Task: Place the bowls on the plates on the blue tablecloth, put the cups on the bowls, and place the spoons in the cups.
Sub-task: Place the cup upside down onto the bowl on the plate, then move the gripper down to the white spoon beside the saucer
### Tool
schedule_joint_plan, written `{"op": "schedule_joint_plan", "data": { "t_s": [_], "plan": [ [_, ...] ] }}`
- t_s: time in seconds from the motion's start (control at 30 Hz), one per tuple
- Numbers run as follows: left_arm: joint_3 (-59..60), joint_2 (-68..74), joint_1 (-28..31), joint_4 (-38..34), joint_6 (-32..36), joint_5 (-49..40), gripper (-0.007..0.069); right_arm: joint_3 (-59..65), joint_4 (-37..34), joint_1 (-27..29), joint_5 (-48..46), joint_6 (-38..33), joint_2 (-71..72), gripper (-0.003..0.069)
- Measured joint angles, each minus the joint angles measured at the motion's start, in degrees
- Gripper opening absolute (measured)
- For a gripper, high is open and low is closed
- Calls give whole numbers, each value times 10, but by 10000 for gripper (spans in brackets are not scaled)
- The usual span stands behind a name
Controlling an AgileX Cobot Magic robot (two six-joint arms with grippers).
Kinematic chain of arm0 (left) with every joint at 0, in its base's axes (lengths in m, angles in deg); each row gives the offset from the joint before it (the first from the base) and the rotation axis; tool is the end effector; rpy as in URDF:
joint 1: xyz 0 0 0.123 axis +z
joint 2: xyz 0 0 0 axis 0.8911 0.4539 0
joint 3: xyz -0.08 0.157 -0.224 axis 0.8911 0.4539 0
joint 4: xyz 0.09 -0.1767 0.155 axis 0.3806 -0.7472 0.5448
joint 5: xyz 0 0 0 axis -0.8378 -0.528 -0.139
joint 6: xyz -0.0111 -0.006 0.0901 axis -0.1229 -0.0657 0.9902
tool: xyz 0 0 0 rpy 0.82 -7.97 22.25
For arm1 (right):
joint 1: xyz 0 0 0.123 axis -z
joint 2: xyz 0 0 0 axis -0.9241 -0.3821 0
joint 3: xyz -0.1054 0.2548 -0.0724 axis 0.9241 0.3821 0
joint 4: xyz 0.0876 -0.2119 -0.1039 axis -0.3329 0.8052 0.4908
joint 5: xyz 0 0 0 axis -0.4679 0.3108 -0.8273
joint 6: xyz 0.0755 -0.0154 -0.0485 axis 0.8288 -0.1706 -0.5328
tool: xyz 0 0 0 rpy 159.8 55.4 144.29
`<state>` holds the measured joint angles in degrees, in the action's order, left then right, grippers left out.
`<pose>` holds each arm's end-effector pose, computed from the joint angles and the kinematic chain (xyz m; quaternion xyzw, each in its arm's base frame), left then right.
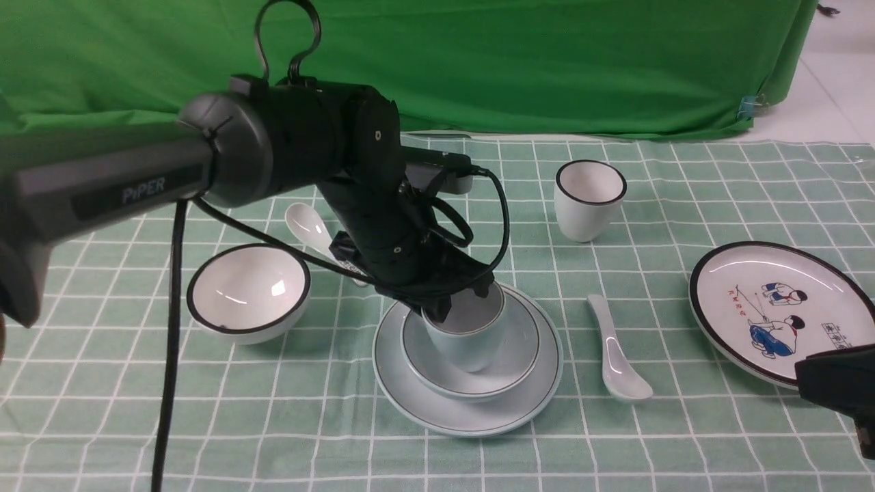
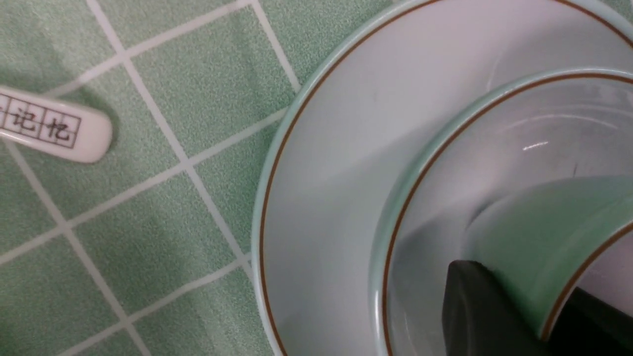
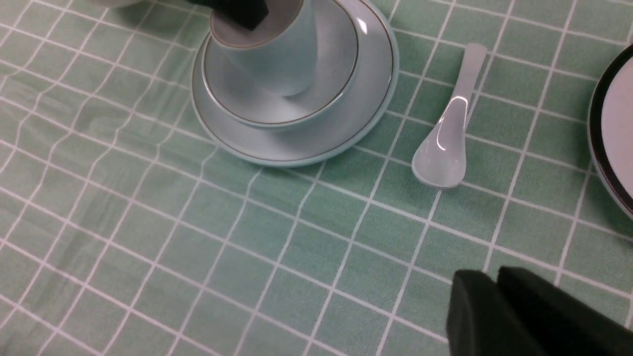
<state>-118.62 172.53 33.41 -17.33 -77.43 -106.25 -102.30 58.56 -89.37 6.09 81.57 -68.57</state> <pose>0.3597 -0.2150 0.2142 0.2397 0.9534 -0.0971 0.1553 0.1366 0.0695 0.3406 -0.1810 0.8720 0.1618 0.4250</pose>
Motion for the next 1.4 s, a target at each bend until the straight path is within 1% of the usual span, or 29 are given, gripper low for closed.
{"op": "schedule_joint_plan", "data": {
  "t_s": [0.03,0.1,0.2,0.27,0.3,0.37,0.4,0.43,0.5,0.53,0.57,0.6,0.63,0.67,0.73,0.77,0.83,0.9,0.97,1.03,1.1,1.27,1.4],
  "plan": [
    [0,0,0,0,0,1,69,0,0,0,1,0,0,90],
    [0,0,0,0,0,1,111,0,0,0,4,3,0,90],
    [0,0,0,-1,0,4,201,-2,1,0,8,28,-8,90],
    [0,-6,0,0,0,-5,274,-21,12,0,1,39,-40,90],
    [0,-6,0,0,0,-6,274,-25,13,0,-2,41,-43,90],
    [-1,-23,0,7,-4,-21,300,-54,25,0,-20,47,-86,90],
    [-1,-38,0,16,-8,-28,295,-71,32,0,-30,49,-118,90],
    [-1,-58,0,34,-19,-36,274,-97,37,0,-42,49,-155,91],
    [-1,-95,0,59,-33,-48,214,-124,40,0,-50,49,-198,100],
    [0,-114,0,70,-39,-53,188,-140,41,0,-53,49,-229,115],
    [4,-141,0,83,-46,-55,140,-165,42,0,-55,49,-259,137],
    [7,-147,0,87,-47,-55,120,-169,43,0,-55,49,-271,148],
    [31,-209,0,102,-53,-54,46,-210,51,0,-56,49,-329,220],
    [49,-248,0,105,-57,-49,25,-233,56,1,-55,49,-363,262],
    [98,-316,0,109,-67,-38,11,-274,59,7,-55,49,-422,353],
    [120,-350,0,109,-73,-33,8,-288,63,9,-55,50,-450,380],
    [160,-395,0,109,-79,-22,7,-311,66,12,-55,50,-490,421],
    [220,-449,0,111,-90,-8,7,-342,67,14,-55,50,-537,442],
    [278,-502,0,111,-102,9,7,-366,67,15,-55,50,-580,451],
    [304,-526,0,111,-110,16,7,-381,67,15,-54,50,-602,452],
    [363,-585,0,111,-140,27,7,-408,67,15,-53,51,-657,454],
    [424,-656,0,111,-186,25,8,-428,71,15,-53,57,-721,456],
    [437,-680,0,111,-196,17,8,-429,72,15,-42,62,-744,454]
  ]
}}
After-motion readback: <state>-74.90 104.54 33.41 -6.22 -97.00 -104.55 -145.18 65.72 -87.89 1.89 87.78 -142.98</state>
